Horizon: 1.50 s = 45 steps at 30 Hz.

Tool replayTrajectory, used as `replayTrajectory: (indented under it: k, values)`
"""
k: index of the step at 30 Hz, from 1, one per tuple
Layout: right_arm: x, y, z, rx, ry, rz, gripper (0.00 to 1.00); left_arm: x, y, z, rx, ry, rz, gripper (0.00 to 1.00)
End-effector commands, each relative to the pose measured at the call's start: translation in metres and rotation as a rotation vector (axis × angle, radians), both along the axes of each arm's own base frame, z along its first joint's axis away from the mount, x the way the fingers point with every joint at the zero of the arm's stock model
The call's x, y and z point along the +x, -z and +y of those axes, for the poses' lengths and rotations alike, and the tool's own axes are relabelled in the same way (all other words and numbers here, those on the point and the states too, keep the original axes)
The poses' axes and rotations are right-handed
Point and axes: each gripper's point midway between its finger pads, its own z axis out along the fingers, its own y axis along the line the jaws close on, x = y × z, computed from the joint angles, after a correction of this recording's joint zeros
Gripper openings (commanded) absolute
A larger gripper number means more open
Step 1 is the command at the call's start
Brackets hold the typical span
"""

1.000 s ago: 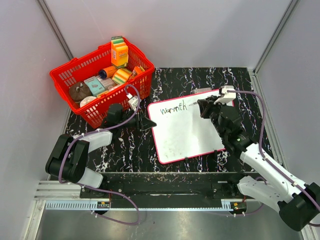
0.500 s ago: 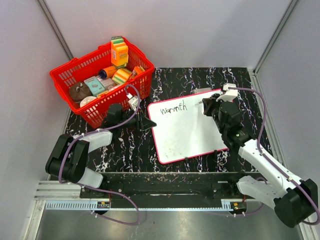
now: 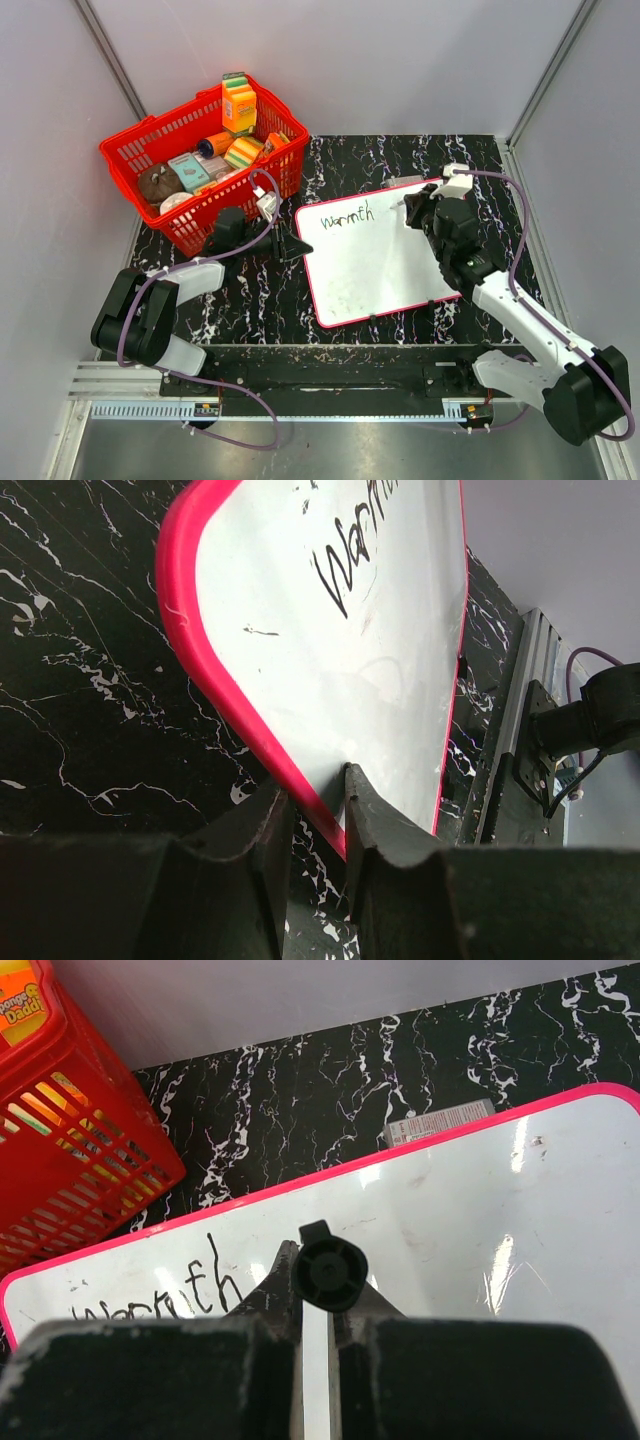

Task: Write a sentence on the whiteboard
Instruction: Write with the whiteboard marker on the whiteboard.

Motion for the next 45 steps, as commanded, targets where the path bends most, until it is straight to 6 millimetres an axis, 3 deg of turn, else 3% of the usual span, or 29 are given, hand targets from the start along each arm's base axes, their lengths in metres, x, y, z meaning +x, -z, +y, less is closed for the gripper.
replayTrajectory:
  k: [1, 30, 39, 45]
  values:
    - [0.009, -0.025, -0.004, 0.053, 0.032, -0.078, 0.00, 0.004, 0.001, -0.004, 0.054, 0.017, -0.108, 0.00]
    - [-0.006, 0.020, 0.001, 0.070, -0.029, 0.022, 0.00, 0.004, 0.001, -0.005, 0.056, 0.019, -0.108, 0.00]
    - [-0.016, 0.024, 0.000, 0.082, -0.046, 0.029, 0.00, 0.004, 0.001, -0.005, 0.057, 0.019, -0.107, 0.00]
    - [-0.014, 0.004, 0.000, 0.098, -0.043, -0.013, 0.00, 0.004, 0.001, -0.004, 0.057, 0.018, -0.107, 0.00]
